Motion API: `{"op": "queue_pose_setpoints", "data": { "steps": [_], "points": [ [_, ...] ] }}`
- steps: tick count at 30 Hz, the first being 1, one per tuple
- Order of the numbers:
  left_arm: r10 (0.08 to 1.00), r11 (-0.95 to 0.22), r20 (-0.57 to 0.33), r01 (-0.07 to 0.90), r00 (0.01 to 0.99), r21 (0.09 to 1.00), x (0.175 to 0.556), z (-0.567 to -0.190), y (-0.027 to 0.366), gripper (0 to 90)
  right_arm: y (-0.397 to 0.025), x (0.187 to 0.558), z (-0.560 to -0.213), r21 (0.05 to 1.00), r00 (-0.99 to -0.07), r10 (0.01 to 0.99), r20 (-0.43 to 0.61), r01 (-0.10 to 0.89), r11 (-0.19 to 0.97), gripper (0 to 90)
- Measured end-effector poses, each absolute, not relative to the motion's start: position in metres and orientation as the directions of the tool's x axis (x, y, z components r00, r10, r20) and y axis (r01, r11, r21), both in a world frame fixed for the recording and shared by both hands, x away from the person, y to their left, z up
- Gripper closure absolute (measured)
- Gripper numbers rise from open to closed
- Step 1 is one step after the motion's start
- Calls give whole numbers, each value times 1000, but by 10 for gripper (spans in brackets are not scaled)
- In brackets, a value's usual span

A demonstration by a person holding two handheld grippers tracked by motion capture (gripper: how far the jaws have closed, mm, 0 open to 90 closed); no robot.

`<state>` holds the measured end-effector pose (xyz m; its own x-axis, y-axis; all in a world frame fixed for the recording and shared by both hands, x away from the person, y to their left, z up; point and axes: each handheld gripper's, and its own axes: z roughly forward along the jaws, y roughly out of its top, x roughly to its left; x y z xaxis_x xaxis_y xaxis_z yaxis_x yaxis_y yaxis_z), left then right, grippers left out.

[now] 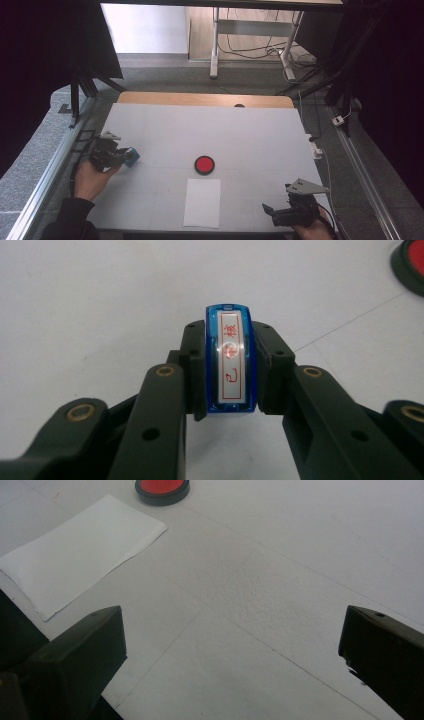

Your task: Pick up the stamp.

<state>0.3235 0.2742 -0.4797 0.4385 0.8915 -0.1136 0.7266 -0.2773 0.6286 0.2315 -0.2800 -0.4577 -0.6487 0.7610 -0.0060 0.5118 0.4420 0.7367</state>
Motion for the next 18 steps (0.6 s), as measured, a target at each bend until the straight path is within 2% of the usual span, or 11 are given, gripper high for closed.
{"op": "queue_pose_setpoints", "data": {
  "steps": [7,18],
  "points": [
    [879,-294,-89,681,468,670,317,-470,269,702,-280,232,-458,737,-649,761,-6,512,442,0],
    [855,-305,-107,659,508,688,313,-459,255,702,-280,232,-458,736,-650,760,-6,511,443,0]
  ]
}}
